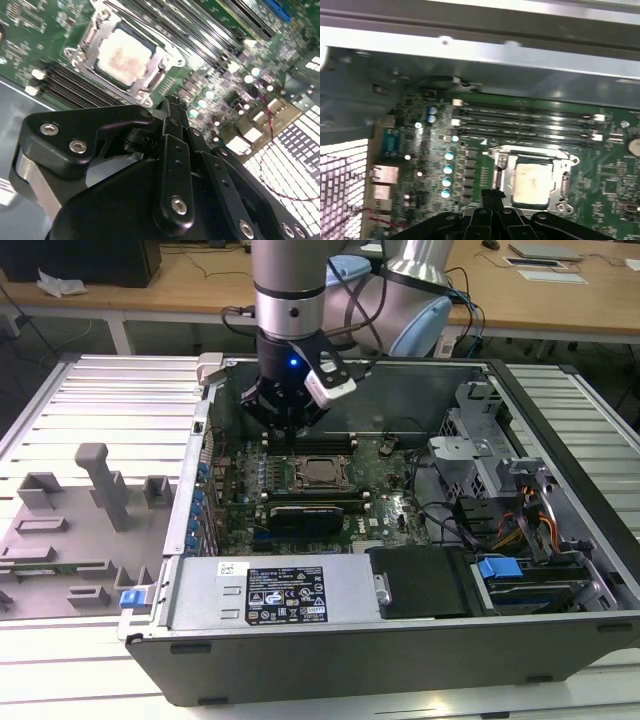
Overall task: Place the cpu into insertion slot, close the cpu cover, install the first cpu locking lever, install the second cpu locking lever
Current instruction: 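Install the first cpu locking lever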
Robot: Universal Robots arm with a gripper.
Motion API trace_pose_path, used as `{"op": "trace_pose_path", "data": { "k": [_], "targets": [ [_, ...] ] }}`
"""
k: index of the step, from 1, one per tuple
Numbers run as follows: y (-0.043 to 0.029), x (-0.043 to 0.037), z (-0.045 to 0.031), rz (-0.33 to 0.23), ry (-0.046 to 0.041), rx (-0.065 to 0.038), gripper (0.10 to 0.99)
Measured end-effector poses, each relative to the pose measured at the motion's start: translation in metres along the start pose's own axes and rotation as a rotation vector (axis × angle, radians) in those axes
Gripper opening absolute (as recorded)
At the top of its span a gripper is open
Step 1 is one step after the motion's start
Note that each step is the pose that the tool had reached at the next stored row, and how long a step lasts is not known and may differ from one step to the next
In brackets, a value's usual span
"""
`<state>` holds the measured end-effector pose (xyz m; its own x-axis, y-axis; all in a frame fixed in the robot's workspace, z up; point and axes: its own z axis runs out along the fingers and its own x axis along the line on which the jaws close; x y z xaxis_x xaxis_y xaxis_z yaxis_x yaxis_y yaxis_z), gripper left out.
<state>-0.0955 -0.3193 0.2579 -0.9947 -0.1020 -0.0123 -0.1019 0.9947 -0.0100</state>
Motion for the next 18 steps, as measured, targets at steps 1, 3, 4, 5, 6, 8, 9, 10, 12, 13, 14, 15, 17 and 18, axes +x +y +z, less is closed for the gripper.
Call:
{"op": "trace_pose_path", "data": {
  "k": [1, 3, 4, 5, 6, 8, 9, 10, 12, 13, 14, 15, 17, 18],
  "targets": [
    [0.0002, 0.0021, 0.0001, 0.0, -0.0004, 0.0, 0.106],
    [0.001, 0.0092, 0.0003, 0.0, -0.0039, -0.014, 0.106],
    [0.0012, 0.0113, 0.0003, 0.0, -0.0057, -0.023, 0.106],
    [0.0014, 0.0137, 0.0003, 0.0, -0.0081, -0.034, 0.106],
    [0.0016, 0.0154, 0.0003, 0.001, -0.0101, -0.044, 0.106],
    [0.0018, 0.018, 0.0003, 0.001, -0.0154, -0.068, 0.106],
    [0.002, 0.0191, 0.0003, 0.001, -0.0224, -0.092, 0.106],
    [0.002, 0.0194, 0.0003, 0.001, -0.0318, -0.112, 0.106],
    [0.002, 0.0195, 0.0003, 0.0, -0.0478, -0.147, 0.106],
    [0.002, 0.0197, 0.0003, 0.0, -0.0531, -0.159, 0.106],
    [0.0021, 0.02, 0.0003, 0.0, -0.0564, -0.166, 0.106],
    [0.0021, 0.0204, 0.0003, 0.0, -0.0581, -0.171, 0.106],
    [0.0022, 0.0215, 0.0004, 0.0, -0.0639, -0.187, 0.106],
    [0.0022, 0.022, 0.0004, 0.0, -0.0669, -0.195, 0.106]
  ]
}}
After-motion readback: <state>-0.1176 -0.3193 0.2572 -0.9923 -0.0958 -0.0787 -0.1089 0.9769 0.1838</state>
